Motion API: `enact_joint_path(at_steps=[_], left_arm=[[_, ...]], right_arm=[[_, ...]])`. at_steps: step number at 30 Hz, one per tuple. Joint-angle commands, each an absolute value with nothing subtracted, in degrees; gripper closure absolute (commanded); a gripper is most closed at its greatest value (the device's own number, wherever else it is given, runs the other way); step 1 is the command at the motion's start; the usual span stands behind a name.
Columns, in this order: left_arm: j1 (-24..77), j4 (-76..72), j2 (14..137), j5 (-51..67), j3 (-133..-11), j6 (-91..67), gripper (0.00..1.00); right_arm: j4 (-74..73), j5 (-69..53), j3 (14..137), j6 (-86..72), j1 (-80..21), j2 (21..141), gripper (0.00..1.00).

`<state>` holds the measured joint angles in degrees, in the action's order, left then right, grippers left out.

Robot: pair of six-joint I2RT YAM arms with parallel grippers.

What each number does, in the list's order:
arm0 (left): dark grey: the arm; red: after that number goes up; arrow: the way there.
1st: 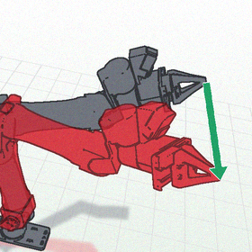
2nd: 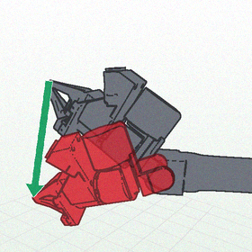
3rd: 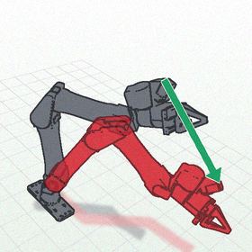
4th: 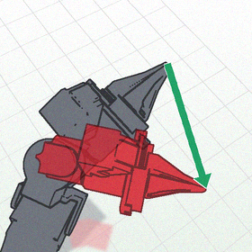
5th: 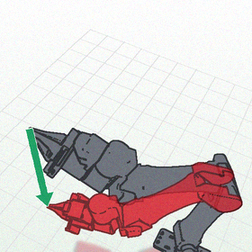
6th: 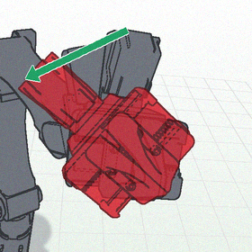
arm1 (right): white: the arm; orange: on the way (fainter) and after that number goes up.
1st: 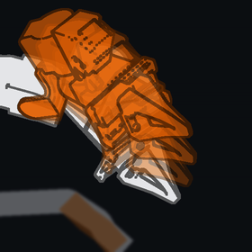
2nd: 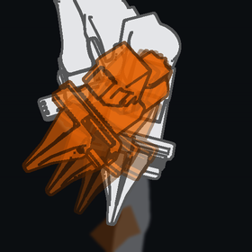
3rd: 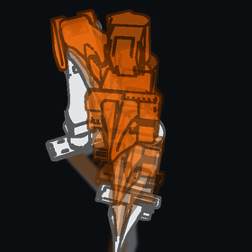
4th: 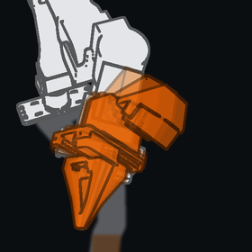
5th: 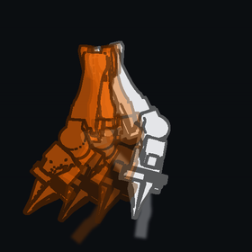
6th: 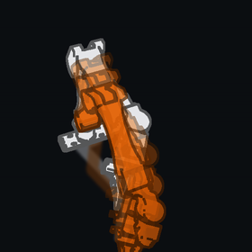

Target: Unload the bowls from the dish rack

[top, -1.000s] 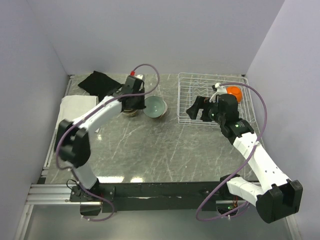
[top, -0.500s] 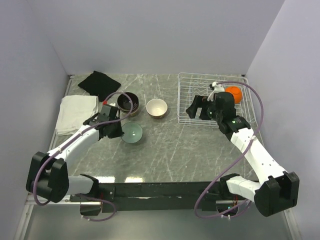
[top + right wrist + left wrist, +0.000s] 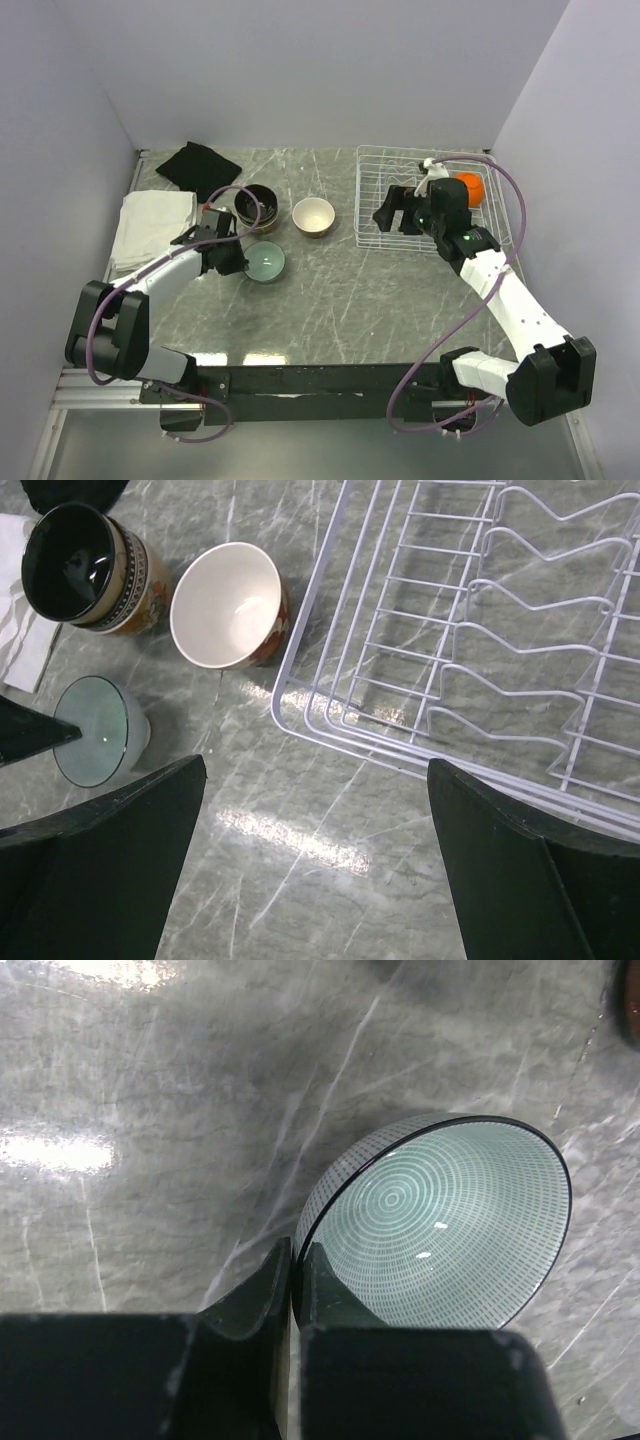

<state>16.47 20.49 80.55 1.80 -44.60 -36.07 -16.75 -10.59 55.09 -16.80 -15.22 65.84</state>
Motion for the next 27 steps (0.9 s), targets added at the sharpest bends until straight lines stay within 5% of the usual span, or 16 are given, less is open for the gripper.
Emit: enact_joint_path(at_steps=[1, 9, 18, 27], left_arm=[[16.3, 17.7, 80.6, 3.4, -45.7, -37.0, 0.90], [16.3, 20.0, 74.0, 0.4, -44.6, -36.4, 0.45], [16.3, 23.7, 62.6, -6.8, -45.4, -33.1, 0.07], [16.3, 21.8, 53.6, -15.5, -41.5, -26.7, 0.01]], right_arm=[[-14.7, -10.3, 55.2, -15.6, -14.4, 64.3, 0.00], [-13.0, -0.1, 55.5, -11.0, -13.5, 65.5, 0.00], [-15.9, 8.3, 66.5, -7.5, -3.6, 77.9, 0.00], [-13.6, 17.0, 76.5, 6.4, -0.3, 93.3, 0.00]])
